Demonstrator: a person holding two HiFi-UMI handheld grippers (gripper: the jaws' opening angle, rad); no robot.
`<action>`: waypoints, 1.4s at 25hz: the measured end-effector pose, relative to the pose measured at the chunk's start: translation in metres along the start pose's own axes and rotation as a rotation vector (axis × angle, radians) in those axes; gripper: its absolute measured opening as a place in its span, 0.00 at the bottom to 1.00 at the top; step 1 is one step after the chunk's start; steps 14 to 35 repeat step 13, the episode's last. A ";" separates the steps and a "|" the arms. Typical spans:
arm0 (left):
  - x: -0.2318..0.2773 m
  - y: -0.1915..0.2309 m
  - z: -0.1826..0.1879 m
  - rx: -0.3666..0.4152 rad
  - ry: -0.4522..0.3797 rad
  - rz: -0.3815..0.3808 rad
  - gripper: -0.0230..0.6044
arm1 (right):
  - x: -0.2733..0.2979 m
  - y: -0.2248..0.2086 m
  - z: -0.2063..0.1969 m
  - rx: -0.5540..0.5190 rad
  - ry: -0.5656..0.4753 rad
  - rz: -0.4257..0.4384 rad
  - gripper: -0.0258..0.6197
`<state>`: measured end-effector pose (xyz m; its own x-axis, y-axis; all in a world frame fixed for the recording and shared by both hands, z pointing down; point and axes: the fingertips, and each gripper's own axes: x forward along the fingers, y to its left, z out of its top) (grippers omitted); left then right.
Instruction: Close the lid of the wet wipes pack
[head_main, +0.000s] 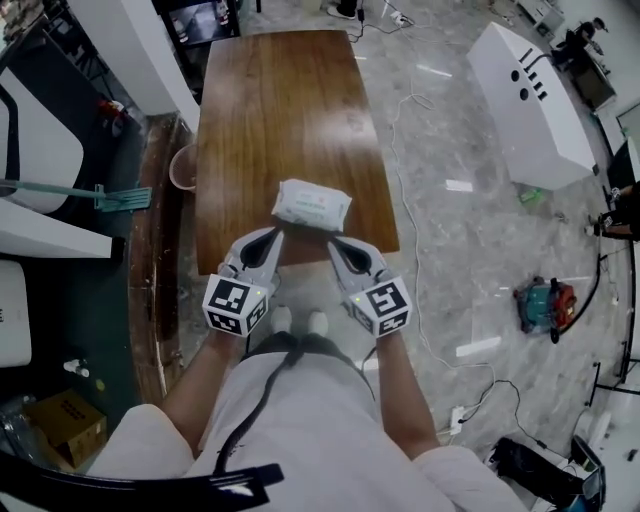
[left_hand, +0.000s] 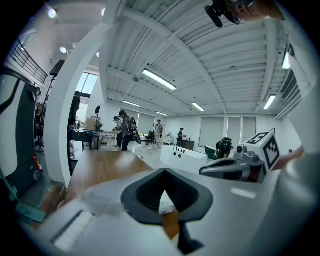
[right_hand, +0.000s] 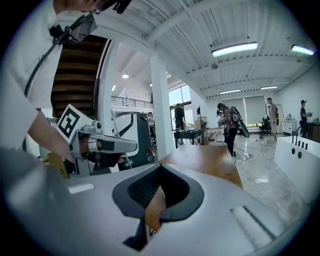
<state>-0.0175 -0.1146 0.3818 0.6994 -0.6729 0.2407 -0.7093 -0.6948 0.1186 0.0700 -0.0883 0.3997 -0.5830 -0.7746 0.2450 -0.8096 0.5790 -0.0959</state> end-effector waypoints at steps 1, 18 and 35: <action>-0.002 -0.003 0.002 0.003 -0.003 -0.001 0.04 | -0.005 0.001 0.002 0.003 -0.009 -0.008 0.05; -0.027 -0.010 0.027 0.026 -0.041 0.013 0.04 | -0.035 0.011 0.040 0.006 -0.101 -0.027 0.05; -0.027 -0.010 0.027 0.026 -0.041 0.013 0.04 | -0.035 0.011 0.040 0.006 -0.101 -0.027 0.05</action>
